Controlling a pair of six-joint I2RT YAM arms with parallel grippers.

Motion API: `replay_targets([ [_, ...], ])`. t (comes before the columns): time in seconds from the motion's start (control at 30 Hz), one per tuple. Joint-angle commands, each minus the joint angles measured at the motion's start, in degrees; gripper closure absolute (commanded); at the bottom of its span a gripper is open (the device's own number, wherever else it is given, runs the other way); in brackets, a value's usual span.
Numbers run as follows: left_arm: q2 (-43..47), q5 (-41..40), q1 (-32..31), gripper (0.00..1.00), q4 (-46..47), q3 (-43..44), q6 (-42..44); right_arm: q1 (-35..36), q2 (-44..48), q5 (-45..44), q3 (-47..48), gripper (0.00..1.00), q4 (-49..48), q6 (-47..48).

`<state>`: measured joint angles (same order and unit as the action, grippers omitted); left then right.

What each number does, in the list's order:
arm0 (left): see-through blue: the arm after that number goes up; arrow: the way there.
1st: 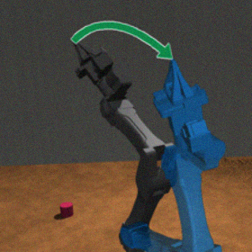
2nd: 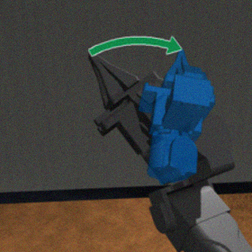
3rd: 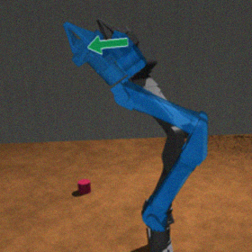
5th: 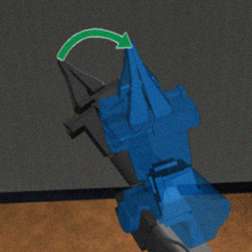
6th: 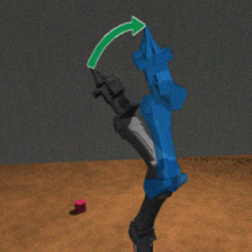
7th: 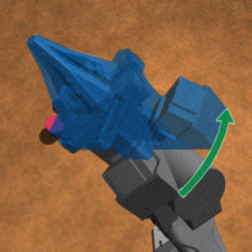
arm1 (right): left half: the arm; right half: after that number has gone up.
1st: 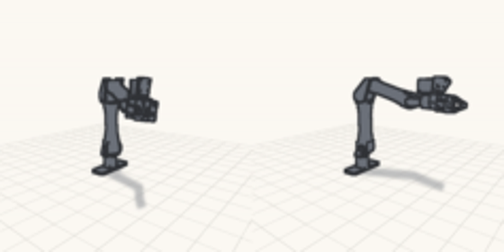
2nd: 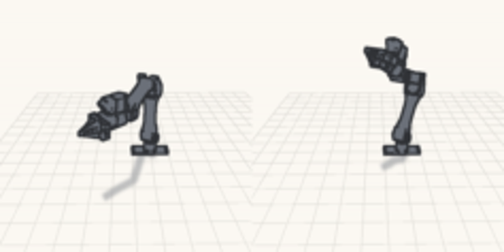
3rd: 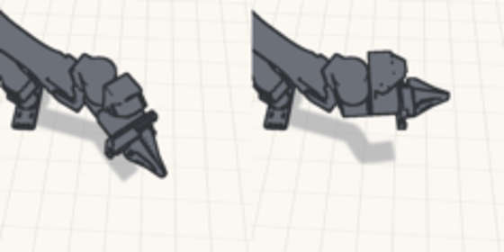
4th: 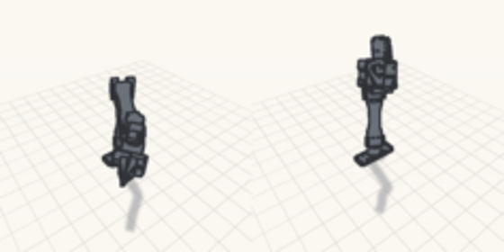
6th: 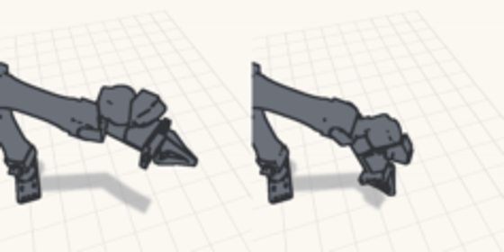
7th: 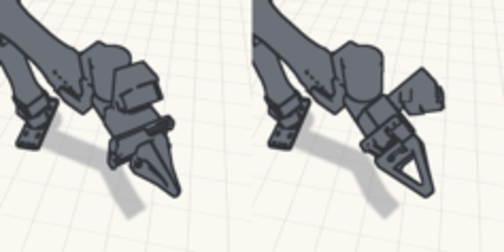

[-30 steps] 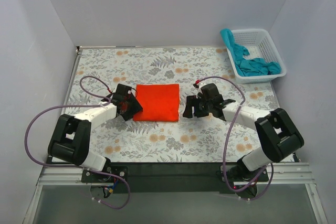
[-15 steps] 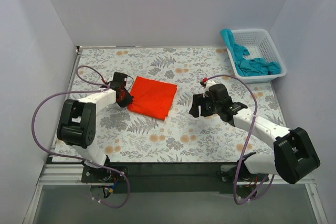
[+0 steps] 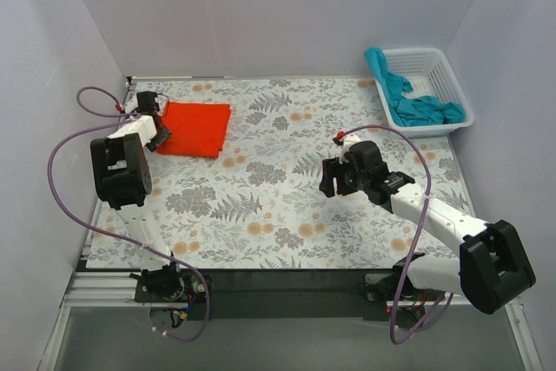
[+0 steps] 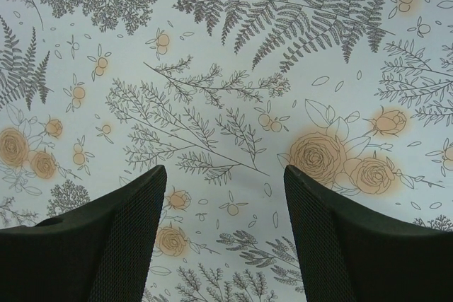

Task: Fold and stack the t-shirts
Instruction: Neatly place the folded tshirt to the corner, then reset both grippers

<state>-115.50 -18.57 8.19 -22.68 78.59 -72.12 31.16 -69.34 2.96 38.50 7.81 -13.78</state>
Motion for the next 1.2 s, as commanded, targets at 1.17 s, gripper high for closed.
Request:
replay_targets([
  [1.17, 9.9, 20.2, 0.3, 0.28, 22.4, -26.2, -44.4, -5.9, 15.7, 3.0, -6.7, 0.14, 1.6, 1.4],
])
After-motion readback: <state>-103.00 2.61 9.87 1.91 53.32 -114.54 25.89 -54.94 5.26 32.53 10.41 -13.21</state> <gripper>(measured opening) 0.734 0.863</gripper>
